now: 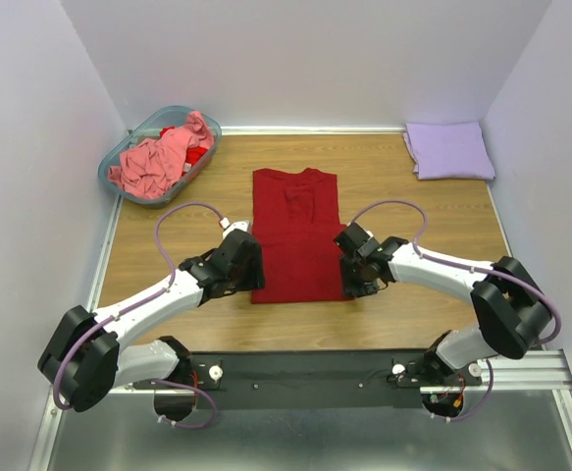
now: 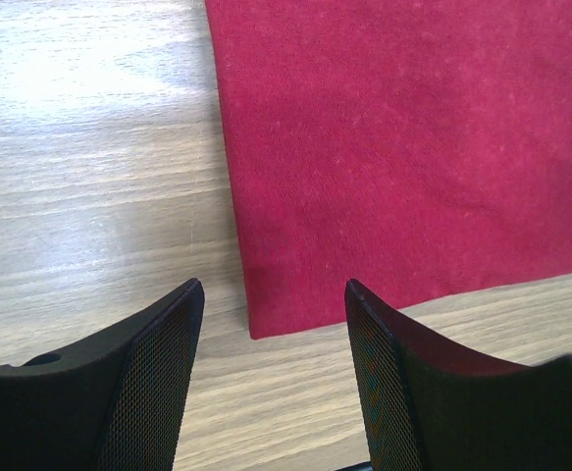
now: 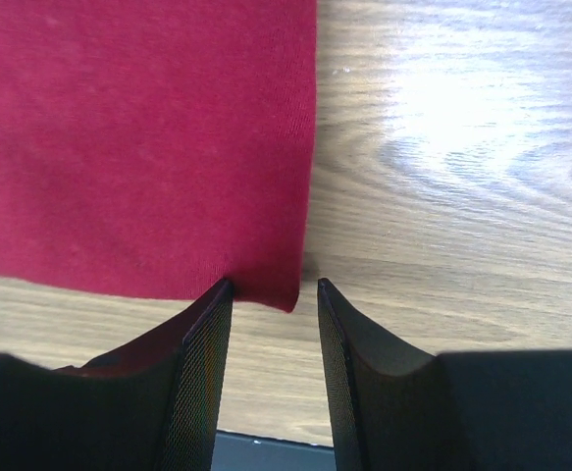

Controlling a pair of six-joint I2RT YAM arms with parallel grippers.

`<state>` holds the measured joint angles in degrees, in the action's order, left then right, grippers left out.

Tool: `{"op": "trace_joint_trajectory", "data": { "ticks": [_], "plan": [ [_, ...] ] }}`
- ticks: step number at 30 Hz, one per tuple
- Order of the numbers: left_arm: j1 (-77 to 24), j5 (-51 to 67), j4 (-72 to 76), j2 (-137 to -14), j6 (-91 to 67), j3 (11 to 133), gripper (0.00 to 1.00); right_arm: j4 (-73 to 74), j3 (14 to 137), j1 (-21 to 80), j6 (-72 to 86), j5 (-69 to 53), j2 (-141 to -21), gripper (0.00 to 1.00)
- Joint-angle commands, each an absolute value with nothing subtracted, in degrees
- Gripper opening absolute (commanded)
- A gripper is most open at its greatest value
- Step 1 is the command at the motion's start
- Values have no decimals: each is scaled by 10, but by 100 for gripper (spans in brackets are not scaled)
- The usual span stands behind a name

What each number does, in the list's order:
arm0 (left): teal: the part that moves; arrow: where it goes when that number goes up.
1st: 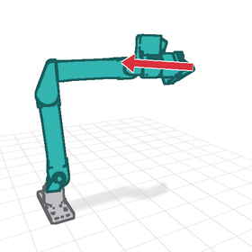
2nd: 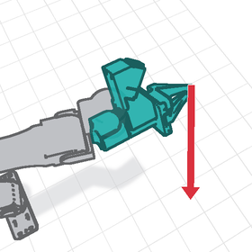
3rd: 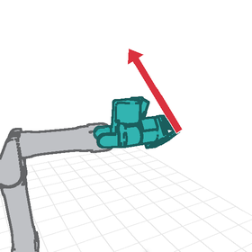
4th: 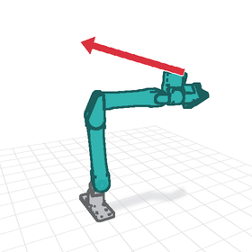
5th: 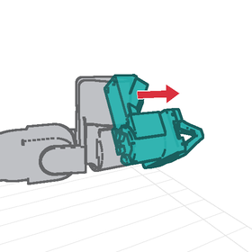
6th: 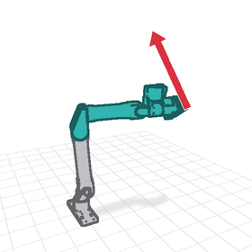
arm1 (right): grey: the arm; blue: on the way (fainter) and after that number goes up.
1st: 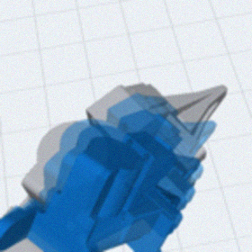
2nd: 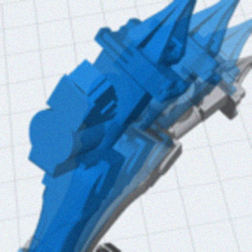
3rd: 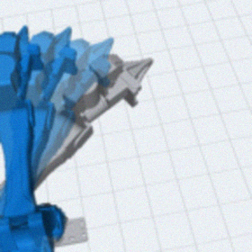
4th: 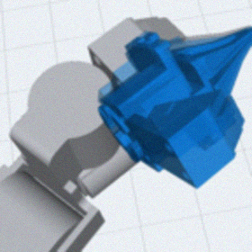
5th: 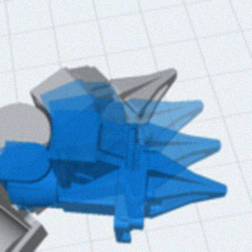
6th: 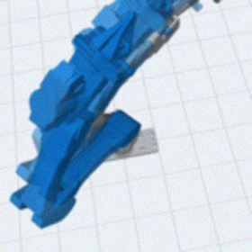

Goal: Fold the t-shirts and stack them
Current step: Fold the tshirt

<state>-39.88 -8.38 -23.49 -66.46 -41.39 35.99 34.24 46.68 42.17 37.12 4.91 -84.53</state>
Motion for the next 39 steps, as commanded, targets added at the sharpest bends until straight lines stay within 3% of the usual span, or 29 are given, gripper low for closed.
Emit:
{"op": "trace_joint_trajectory", "data": {
  "ticks": [1, 11, 20, 24, 31, 39],
  "plan": [
    [-403, -100, -243, -665, -409, 374, 67, 356, 471, 432, 380, 80, -866, 47],
    [-404, -101, -250, -671, -406, 375, 68, 345, 457, 447, 390, 105, -897, 45],
    [-407, -100, -259, -679, -407, 378, 68, 345, 434, 448, 396, 112, -906, 20],
    [-412, -101, -271, -693, -406, 384, 68, 343, 426, 448, 389, 111, -903, 1],
    [-431, -105, -303, -734, -410, 408, 67, 329, 424, 449, 373, 101, -894, 0],
    [-451, -123, -354, -782, -423, 431, 59, 315, 412, 449, 366, 91, -882, 0]
  ]
}}
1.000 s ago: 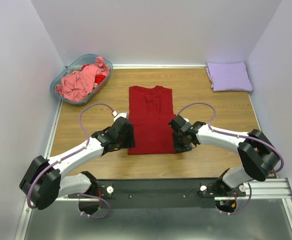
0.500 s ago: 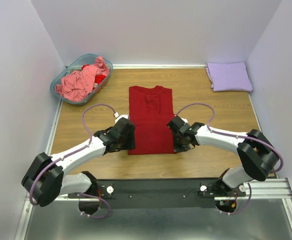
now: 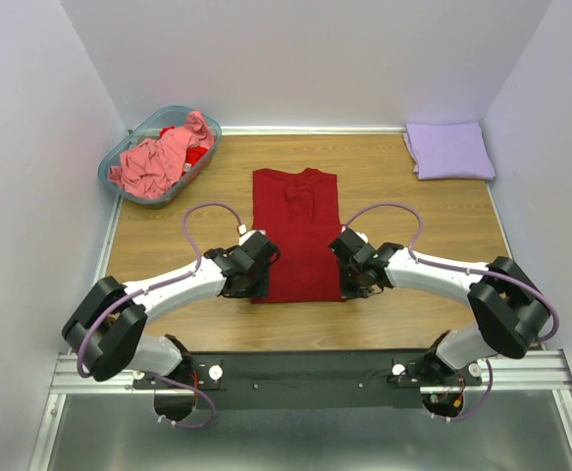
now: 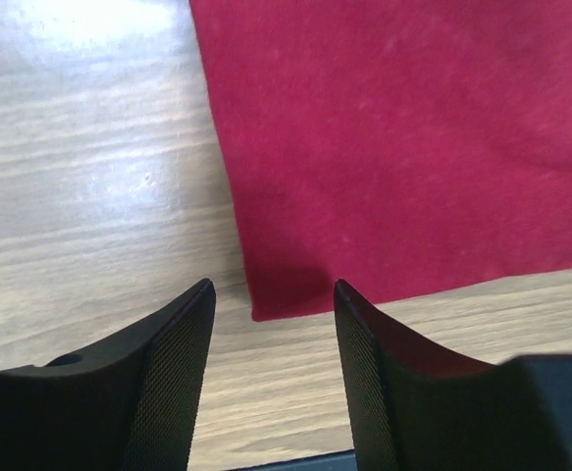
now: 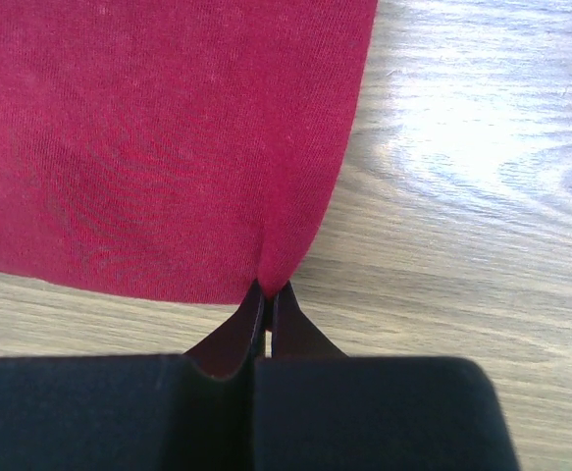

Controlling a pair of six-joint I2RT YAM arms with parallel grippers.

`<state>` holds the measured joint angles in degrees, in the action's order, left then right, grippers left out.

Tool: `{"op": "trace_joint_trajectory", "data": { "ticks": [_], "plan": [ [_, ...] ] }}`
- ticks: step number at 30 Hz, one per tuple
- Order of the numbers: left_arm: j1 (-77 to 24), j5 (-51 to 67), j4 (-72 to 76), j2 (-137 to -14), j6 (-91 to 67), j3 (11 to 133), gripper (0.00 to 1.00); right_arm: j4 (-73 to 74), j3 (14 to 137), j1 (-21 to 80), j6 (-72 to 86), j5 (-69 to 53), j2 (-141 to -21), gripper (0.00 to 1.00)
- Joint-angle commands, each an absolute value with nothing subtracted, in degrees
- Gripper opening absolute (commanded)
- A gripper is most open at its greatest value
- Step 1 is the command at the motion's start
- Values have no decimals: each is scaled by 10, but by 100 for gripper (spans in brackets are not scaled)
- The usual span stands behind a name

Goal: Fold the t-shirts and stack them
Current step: Fold the tshirt

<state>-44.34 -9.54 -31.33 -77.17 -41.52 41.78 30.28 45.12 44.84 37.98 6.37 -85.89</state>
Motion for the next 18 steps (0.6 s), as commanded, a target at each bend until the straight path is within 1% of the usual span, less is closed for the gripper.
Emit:
{"op": "trace_joint_trajectory", "data": {
  "ticks": [1, 14, 18],
  "plan": [
    [-451, -123, -356, -784, -424, 429, 59, 311, 411, 449, 365, 91, -881, 1],
    [-455, -106, -319, -843, -412, 426, 54, 302, 404, 449, 361, 83, -880, 0],
    [-457, -104, -321, -856, -413, 425, 47, 302, 405, 450, 361, 83, -875, 0]
  ]
}}
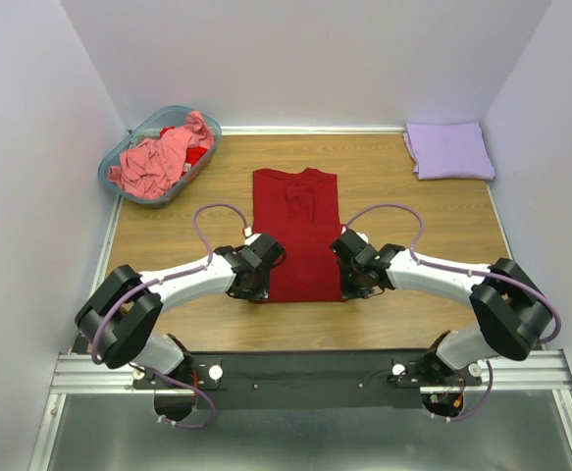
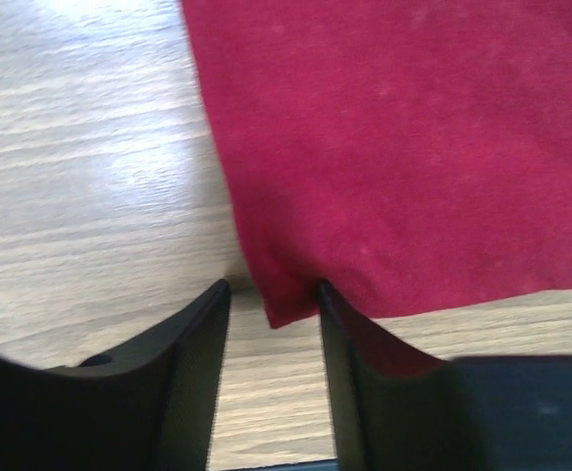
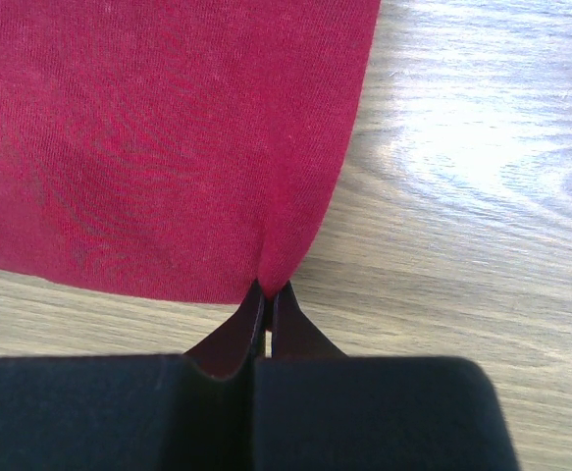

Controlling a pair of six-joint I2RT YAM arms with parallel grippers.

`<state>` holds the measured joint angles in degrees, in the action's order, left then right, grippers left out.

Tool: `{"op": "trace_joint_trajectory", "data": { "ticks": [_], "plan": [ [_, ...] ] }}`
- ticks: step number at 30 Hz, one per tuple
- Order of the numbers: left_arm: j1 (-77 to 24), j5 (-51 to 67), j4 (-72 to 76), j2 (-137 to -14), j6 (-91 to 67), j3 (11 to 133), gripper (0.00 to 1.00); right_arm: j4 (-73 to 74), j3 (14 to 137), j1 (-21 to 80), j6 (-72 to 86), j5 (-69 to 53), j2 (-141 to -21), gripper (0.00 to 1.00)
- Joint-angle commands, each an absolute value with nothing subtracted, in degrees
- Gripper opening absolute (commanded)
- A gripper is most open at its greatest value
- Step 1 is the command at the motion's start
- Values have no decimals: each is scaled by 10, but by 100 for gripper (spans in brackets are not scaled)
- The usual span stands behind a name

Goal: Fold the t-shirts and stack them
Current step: Fold the tshirt

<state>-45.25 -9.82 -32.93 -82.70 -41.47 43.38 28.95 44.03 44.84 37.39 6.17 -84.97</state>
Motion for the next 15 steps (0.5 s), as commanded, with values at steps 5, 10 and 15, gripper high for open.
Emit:
{"op": "trace_joint_trajectory", "data": {
  "ticks": [5, 10, 15],
  "plan": [
    [-459, -104, -329, -855, -422, 420, 27, 302, 405, 449, 360, 83, -873, 1],
    [-462, -91, -329, -853, -416, 413, 0, 304, 409, 449, 357, 74, -875, 1],
    [-514, -53, -349, -810, -438, 403, 0, 334, 406, 463, 367, 7, -850, 0]
  ]
}}
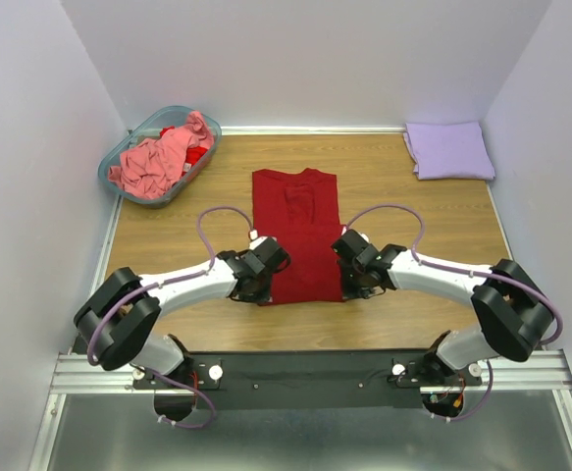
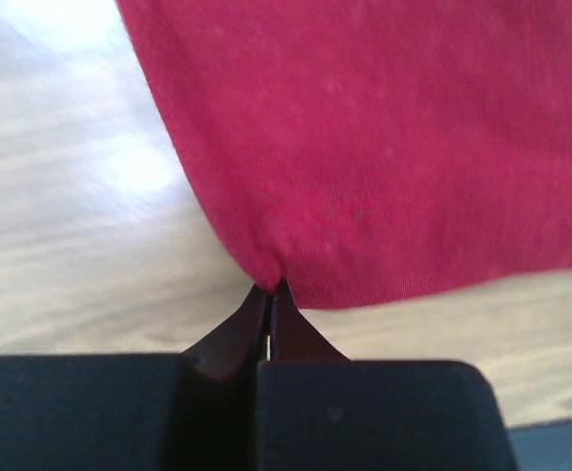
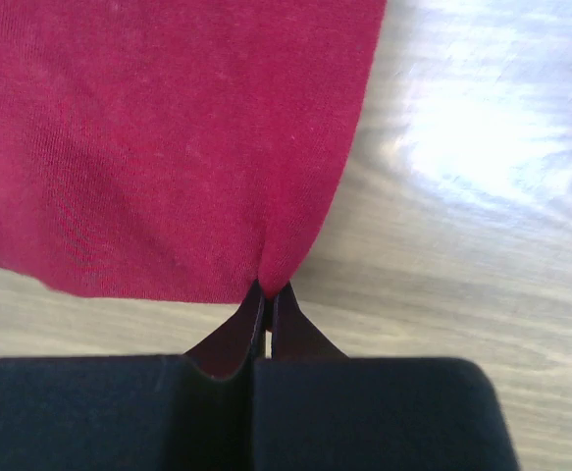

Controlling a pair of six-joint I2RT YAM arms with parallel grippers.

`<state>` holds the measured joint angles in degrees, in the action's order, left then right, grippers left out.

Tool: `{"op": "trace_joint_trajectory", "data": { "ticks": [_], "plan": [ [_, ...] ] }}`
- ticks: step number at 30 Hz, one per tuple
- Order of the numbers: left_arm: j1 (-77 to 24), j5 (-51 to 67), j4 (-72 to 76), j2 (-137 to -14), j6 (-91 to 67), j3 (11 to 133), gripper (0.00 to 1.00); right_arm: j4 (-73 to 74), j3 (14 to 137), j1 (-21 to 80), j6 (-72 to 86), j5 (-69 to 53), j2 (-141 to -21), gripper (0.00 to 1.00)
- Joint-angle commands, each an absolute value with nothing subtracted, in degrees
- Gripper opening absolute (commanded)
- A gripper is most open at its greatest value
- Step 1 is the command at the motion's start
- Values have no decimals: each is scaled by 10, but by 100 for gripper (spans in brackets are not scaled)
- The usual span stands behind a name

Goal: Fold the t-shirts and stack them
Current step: Fold the tshirt

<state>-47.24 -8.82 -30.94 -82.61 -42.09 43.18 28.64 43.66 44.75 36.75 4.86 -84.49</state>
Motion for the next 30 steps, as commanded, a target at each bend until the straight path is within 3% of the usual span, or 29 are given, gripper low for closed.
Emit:
{"op": "trace_joint_trajectory", "data": {
  "ticks": [1, 9, 13, 19, 30],
  "plan": [
    [-549, -42, -366, -799, -462, 402, 0, 366, 409, 472, 373, 5, -836, 0],
    [-728, 32, -491, -627, -651, 374, 0, 544, 423, 628, 531, -22, -685, 0],
    [-730, 25, -498, -547, -680, 380, 0, 610, 471, 627, 541, 41, -630, 0],
    [-589, -28, -481, -548, -565, 426, 0, 656, 619, 576, 471, 161, -700, 0],
    [-414, -34, -409, -585, -411, 492, 0, 620, 801, 456, 298, 178, -816, 0]
  ]
}}
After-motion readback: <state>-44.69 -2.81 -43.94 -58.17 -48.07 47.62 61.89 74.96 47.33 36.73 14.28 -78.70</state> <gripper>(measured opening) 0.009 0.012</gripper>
